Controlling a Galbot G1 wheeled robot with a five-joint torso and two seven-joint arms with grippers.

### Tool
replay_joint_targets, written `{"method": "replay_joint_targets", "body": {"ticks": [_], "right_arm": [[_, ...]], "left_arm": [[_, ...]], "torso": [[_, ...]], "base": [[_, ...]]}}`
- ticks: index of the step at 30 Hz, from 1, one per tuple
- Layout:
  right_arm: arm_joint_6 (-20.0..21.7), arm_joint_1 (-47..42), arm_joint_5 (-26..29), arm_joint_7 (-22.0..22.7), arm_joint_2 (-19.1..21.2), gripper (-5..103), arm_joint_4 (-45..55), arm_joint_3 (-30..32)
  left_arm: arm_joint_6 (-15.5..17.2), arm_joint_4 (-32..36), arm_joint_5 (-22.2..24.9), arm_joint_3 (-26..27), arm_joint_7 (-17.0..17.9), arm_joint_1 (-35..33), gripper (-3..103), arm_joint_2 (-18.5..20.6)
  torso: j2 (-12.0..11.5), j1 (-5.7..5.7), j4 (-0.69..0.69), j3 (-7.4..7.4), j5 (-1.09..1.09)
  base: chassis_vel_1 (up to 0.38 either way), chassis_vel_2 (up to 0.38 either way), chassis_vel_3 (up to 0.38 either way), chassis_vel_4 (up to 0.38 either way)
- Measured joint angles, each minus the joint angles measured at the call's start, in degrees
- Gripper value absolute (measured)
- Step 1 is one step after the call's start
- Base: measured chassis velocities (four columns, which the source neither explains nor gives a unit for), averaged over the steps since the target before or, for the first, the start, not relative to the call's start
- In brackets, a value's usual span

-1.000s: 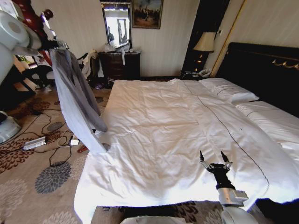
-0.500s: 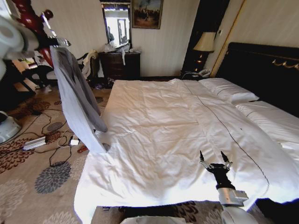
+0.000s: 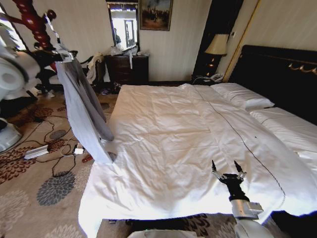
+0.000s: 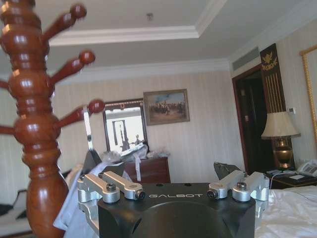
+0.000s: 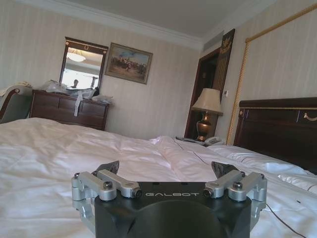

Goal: Pick up the clothes from the bed and hang them on the clothes hanger.

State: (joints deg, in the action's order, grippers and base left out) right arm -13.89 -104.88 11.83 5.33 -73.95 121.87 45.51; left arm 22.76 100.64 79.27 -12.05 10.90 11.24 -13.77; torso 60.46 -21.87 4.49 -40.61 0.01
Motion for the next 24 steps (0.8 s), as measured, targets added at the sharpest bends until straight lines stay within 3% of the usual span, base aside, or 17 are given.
{"method": "replay_joint_targets", "body": {"ticks": [4, 5, 8, 12, 15, 19, 20, 24], "right_arm": [[0.0, 0.01, 0.0, 0.0, 0.0, 100, 0.0, -0.01], [0.0, 0.01, 0.0, 0.0, 0.0, 100, 0.0, -0.01], [0.0, 0.0, 0.0, 0.0, 0.0, 100, 0.01, 0.0], [0.0, 0.0, 0.0, 0.0, 0.0, 100, 0.01, 0.0], [0.0, 0.0, 0.0, 0.0, 0.0, 100, 0.01, 0.0], [0.0, 0.0, 0.0, -0.01, 0.0, 100, 0.0, 0.0], [0.0, 0.0, 0.0, -0.01, 0.0, 100, 0.0, 0.0], [0.0, 0.0, 0.0, -0.01, 0.0, 100, 0.0, 0.0]], "left_arm": [[-1.96, 7.31, 0.15, 11.9, 1.08, -12.58, 100, 4.67], [-1.96, 7.31, 0.15, 11.9, 1.08, -12.58, 100, 4.67], [-6.0, 11.7, 1.22, 15.94, 1.21, -21.04, 100, 5.71], [-7.85, 13.44, 1.04, 16.91, 1.68, -23.95, 100, 2.49], [-9.44, 14.35, -1.12, 17.91, 1.4, -26.81, 100, 0.44], [-12.78, 16.15, -5.12, 22.97, 2.34, -37.21, 100, -3.19], [-12.78, 16.15, -5.12, 22.97, 2.34, -37.21, 100, -3.19], [-16.15, 17.34, -9.44, 29.6, 2.91, -49.27, 100, -7.82]], "torso": [[0.0, 0.01, -0.07, 0.01, 0.0], [0.0, 0.01, -0.07, 0.01, 0.0], [0.0, 0.0, -0.05, 0.0, -0.02], [0.0, 0.0, 0.04, 0.0, 0.0], [0.0, -0.01, 0.0, -0.01, 0.0], [0.0, 0.0, -0.01, -0.01, 0.0], [0.0, 0.0, -0.01, -0.01, 0.0], [0.0, -0.01, -0.03, 0.0, -0.01]], "base": [[0.0, 0.0, 0.0, 0.0], [0.0, 0.0, 0.0, 0.0], [0.0, 0.0, 0.0, 0.0], [0.0, 0.0, 0.0, 0.0], [0.0, 0.0, 0.0, 0.0], [0.0, 0.0, 0.0, 0.0], [0.0, 0.0, 0.0, 0.0], [0.0, 0.0, 0.0, 0.0]]}}
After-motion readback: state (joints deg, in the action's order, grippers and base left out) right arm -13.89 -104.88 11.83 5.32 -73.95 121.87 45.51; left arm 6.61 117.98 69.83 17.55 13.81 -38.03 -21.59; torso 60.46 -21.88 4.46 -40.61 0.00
